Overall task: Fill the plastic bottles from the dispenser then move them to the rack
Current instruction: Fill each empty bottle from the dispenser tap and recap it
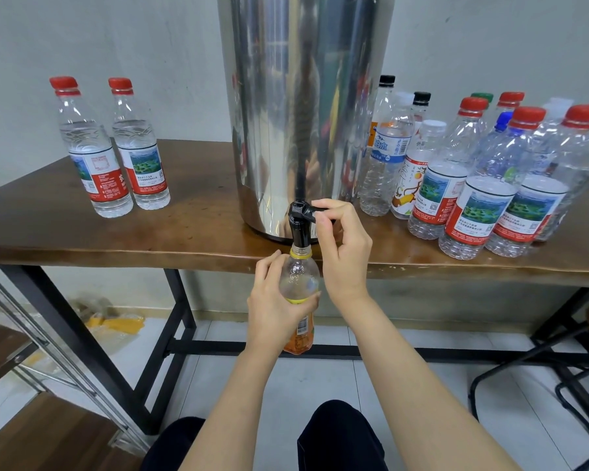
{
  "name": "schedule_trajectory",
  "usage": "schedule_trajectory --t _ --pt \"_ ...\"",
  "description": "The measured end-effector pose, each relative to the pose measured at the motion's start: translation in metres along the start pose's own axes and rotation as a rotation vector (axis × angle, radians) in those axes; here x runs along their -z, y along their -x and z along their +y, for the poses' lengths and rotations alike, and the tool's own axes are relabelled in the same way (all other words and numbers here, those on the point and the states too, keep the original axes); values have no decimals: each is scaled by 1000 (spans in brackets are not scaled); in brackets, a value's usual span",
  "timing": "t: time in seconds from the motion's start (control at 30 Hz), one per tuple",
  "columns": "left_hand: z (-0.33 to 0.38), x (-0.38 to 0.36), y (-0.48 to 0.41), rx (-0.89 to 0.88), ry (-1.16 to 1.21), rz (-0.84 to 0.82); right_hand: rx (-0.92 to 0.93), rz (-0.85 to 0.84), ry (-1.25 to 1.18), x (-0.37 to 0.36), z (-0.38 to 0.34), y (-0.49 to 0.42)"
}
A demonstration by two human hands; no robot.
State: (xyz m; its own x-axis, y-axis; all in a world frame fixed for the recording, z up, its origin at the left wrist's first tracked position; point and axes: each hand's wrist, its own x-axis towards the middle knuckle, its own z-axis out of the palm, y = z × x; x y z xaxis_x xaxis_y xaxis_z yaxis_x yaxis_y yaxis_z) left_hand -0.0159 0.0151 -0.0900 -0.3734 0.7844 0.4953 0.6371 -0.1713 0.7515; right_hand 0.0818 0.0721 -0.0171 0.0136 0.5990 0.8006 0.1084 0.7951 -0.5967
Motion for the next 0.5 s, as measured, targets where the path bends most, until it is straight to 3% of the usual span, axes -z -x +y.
schedule_trajectory --t 0.5 --pt "-2 -1 0 -9 2 -5 -7 -2 -2 0 -1 0"
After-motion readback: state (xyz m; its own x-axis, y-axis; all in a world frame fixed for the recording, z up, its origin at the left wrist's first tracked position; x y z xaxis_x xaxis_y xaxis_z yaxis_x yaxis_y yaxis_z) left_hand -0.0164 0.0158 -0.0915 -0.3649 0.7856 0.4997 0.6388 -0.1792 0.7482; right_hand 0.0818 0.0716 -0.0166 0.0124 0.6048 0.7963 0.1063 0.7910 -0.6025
